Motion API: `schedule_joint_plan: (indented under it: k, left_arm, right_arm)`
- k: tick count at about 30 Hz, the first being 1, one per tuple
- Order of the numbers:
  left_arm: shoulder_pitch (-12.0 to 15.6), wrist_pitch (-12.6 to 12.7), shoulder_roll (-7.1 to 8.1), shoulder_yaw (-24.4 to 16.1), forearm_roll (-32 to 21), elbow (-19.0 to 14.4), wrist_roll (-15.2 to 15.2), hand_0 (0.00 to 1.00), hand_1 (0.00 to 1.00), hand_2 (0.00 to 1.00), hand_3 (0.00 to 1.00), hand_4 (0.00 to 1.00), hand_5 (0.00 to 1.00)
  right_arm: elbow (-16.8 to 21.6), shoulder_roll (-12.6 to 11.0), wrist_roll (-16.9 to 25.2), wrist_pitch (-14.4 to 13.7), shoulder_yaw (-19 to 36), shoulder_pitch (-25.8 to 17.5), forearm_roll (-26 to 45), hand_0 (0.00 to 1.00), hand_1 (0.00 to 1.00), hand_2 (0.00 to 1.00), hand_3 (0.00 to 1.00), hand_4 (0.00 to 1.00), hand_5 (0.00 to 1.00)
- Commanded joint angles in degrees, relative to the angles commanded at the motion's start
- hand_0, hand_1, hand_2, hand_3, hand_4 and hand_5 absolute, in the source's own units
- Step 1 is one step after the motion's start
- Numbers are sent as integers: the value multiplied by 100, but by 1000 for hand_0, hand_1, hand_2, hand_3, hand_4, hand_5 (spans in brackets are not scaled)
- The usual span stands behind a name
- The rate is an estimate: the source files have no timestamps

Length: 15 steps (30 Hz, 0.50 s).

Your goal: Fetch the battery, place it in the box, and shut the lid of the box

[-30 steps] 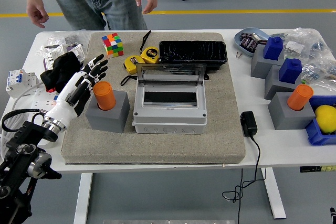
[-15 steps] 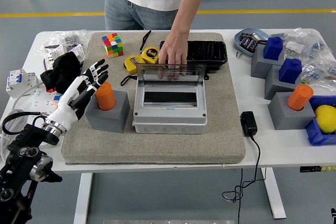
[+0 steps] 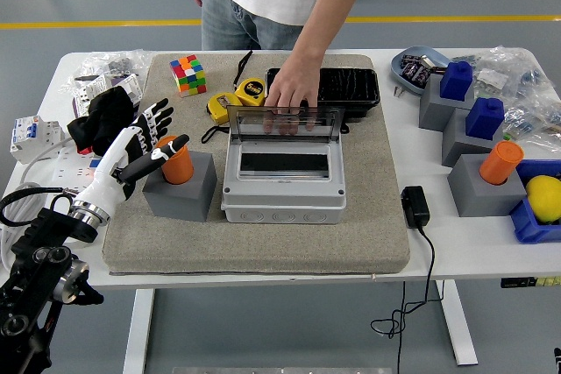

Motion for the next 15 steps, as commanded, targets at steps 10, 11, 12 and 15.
schedule_joint_plan:
  k: [10, 11, 12, 15]
  left_arm:
    - [-22, -17, -10, 137, -109, -27, -4, 972, 998, 998, 998, 998, 399]
    - [-25, -13, -9, 150, -114, -27, -5, 972, 998, 998, 998, 998, 399]
    - [-29, 0, -9, 172, -121, -27, -7, 972, 998, 998, 998, 998, 399]
    - [-27, 31, -14, 222, -126, -29, -17, 972, 998, 998, 998, 998, 399]
  right_arm:
    - [4, 1, -3, 1, 14, 25, -1, 792, 735, 731, 780, 998, 998]
    - [4, 1, -3, 3, 20, 25, -5, 792, 735, 731, 780, 998, 998]
    - [4, 1, -3, 5, 26, 24, -8, 792, 735, 731, 780, 998, 998]
    - [0, 6, -5, 12, 42, 23, -18, 792, 735, 731, 780, 998, 998]
